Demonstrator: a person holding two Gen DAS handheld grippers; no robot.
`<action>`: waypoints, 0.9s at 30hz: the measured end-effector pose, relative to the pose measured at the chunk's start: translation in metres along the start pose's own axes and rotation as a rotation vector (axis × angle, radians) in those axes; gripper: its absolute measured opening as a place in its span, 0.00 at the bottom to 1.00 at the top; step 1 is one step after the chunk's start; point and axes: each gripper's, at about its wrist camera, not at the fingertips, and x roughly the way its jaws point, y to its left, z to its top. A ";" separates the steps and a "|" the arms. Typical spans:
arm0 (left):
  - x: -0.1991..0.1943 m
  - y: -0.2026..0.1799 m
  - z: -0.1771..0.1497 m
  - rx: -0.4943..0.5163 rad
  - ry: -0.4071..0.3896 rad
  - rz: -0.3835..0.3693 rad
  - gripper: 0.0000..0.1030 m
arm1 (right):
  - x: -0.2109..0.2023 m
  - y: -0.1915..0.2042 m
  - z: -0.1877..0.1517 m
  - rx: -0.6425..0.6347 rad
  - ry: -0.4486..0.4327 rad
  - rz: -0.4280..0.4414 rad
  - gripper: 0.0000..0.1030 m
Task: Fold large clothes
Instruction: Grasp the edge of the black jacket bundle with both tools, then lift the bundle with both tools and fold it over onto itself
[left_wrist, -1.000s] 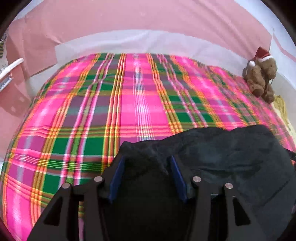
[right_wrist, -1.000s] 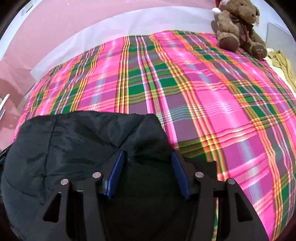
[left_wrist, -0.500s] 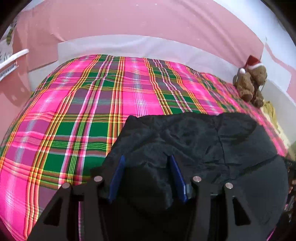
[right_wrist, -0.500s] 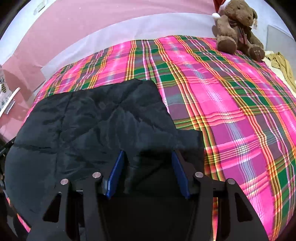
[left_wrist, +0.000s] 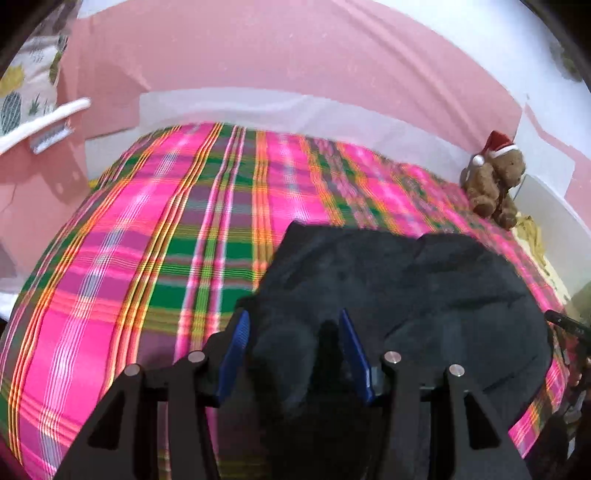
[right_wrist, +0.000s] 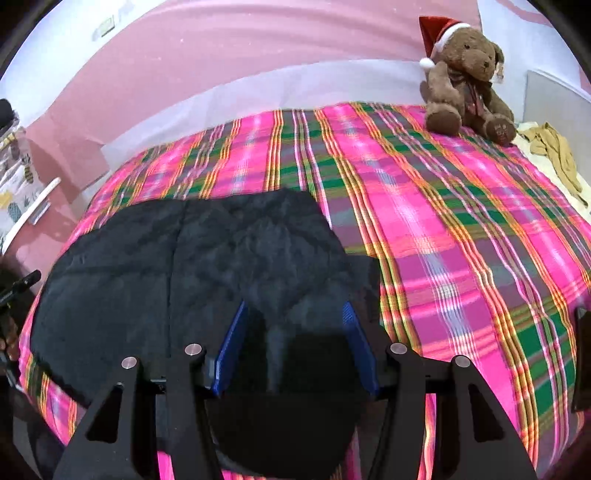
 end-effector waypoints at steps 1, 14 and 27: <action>0.007 0.005 -0.004 -0.015 0.030 -0.002 0.52 | 0.004 -0.002 -0.002 0.002 0.014 -0.005 0.53; 0.057 0.014 -0.013 -0.038 0.175 -0.104 0.65 | 0.056 -0.036 -0.012 0.144 0.142 0.089 0.70; 0.071 0.026 -0.010 -0.059 0.201 -0.191 0.68 | 0.067 -0.048 -0.009 0.182 0.183 0.198 0.75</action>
